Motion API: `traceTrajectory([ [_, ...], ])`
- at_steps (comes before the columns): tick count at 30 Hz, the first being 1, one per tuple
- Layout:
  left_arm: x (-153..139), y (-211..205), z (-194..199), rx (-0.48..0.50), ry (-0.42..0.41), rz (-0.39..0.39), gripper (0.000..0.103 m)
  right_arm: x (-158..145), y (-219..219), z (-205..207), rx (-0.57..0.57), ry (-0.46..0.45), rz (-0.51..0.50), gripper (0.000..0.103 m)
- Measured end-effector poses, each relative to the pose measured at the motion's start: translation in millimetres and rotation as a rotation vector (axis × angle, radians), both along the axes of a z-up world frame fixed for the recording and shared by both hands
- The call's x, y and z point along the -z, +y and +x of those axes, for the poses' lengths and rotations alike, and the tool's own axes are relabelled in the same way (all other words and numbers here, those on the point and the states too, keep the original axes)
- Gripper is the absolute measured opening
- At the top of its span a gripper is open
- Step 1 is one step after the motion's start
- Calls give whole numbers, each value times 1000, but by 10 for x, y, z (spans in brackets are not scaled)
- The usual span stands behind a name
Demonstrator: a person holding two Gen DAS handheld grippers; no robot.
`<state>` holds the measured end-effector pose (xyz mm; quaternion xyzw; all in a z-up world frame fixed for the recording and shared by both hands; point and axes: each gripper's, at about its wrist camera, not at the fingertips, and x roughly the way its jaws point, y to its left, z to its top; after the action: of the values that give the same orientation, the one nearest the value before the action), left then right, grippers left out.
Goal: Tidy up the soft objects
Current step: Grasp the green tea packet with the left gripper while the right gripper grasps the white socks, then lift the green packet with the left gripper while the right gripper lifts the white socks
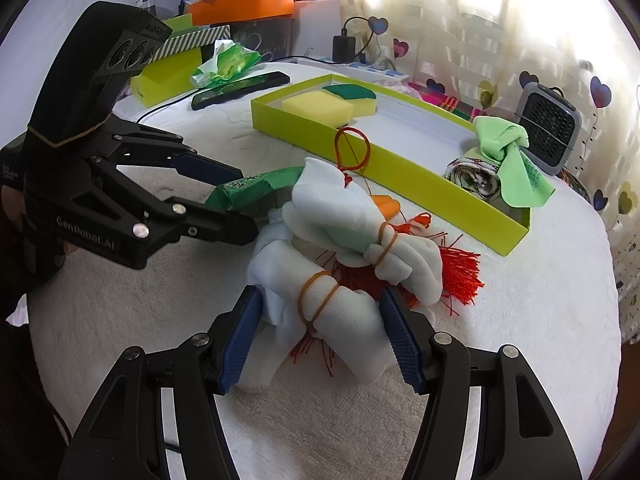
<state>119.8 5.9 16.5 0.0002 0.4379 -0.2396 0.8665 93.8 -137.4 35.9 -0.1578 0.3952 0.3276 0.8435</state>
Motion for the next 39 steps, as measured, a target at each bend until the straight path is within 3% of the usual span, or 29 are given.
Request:
traceTrajectory([
  [5, -25, -41, -19, 8, -23, 11, 46, 0, 0, 0, 2, 2, 3, 62],
  [15, -50, -38, -57, -5, -51, 18, 37, 2, -12, -6, 8, 2, 10, 62],
  [33, -131, 38, -126, -34, -81, -7, 33, -39, -76, -84, 42, -26, 27, 39],
  [39, -148, 61, -167, -44, -90, -13, 31, -77, -120, -174, 53, -19, 63, 37],
])
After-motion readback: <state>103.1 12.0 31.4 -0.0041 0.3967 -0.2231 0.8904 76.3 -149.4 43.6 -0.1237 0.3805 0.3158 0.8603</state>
